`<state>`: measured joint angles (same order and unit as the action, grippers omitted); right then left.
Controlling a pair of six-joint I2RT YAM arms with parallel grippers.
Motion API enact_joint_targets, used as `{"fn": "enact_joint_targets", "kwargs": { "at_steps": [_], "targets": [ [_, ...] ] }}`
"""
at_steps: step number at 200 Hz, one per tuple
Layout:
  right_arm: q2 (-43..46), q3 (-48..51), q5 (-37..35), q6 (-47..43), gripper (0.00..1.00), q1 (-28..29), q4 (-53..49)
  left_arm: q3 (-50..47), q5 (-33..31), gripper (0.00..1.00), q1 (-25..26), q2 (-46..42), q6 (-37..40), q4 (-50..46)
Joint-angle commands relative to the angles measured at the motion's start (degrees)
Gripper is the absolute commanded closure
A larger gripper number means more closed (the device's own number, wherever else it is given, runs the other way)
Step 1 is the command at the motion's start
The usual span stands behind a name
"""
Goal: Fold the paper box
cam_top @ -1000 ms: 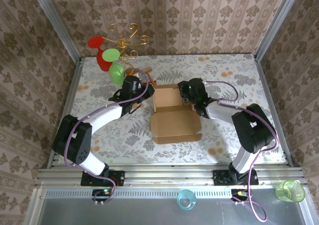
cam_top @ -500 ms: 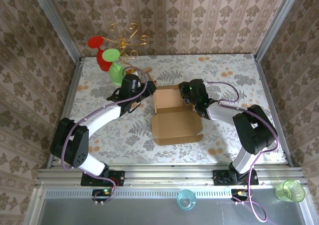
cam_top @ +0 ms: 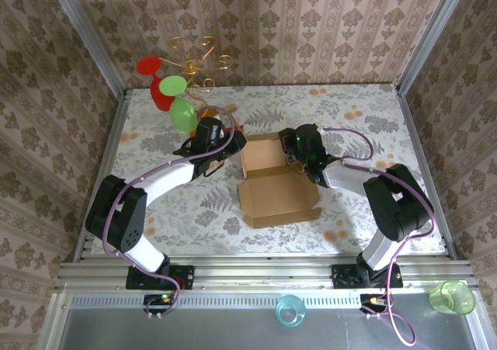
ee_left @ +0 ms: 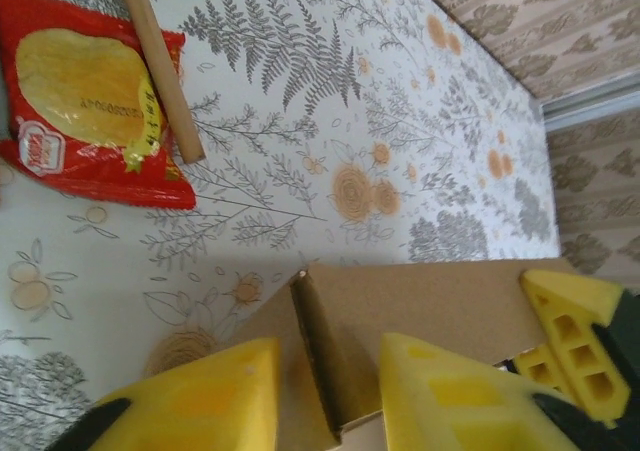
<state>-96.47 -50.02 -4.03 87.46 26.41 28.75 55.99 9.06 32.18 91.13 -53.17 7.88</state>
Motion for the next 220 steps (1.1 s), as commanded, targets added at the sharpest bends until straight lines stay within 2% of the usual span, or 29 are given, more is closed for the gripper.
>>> {"fn": "enact_joint_targets", "kwargs": {
  "at_steps": [1, 26, 46, 54, 77, 87, 135, 173, 192, 220],
  "targets": [
    [0.85, 1.59, -1.09, -0.71, 0.93, 0.17, -1.07, -1.26, 0.62, 0.81, 0.16, 0.39, -0.89, 2.33],
    [1.02, 1.82, -1.22, -0.71, 0.93, 0.19, -0.98, -1.13, 0.52, 0.9, 0.16, -0.03, -0.64, 2.55],
    [1.25, 2.03, -1.41, -0.85, 0.93, 0.13, -1.15, -0.82, 0.66, 0.9, 0.16, -0.18, -0.53, 2.33],
    [1.32, 2.05, -1.42, -0.97, 0.93, 0.13, -1.33, -0.77, 0.75, 0.86, 0.16, -0.19, -0.5, 2.14],
    [1.38, 1.95, -1.7, -1.79, 0.93, 0.04, -1.64, -1.42, 0.14, 0.62, 0.2, -1.19, -0.52, 1.65],
    [1.48, 1.64, -1.9, -2.58, 0.94, -0.04, -2.55, -1.98, -0.95, 0.56, 0.25, -2.53, -0.31, 1.11],
    [2.34, 0.12, -4.05, -7.89, 0.94, -0.38, -8.96, -2.9, -8.69, 0.47, 0.77, -11.35, 4.37, -6.41],
    [0.32, -4.51, -4.07, -11.24, 0.91, -1.26, -17.4, -2.06, -8.74, 0.47, 1.09, -12.54, 8.22, -9.89],
    [-2.41, -7.99, -2.1, -11.22, 0.82, -2.75, -21.21, -1.17, -7.8, 0.47, 1.86, -10.95, 9.6, -11.51],
    [-6.98, -17.72, 2.12, -14.4, 0.5, -5.04, -31.67, -1.62, -7.48, 0.47, 3.09, -8.02, 9.97, -12.1]
  ]
}}
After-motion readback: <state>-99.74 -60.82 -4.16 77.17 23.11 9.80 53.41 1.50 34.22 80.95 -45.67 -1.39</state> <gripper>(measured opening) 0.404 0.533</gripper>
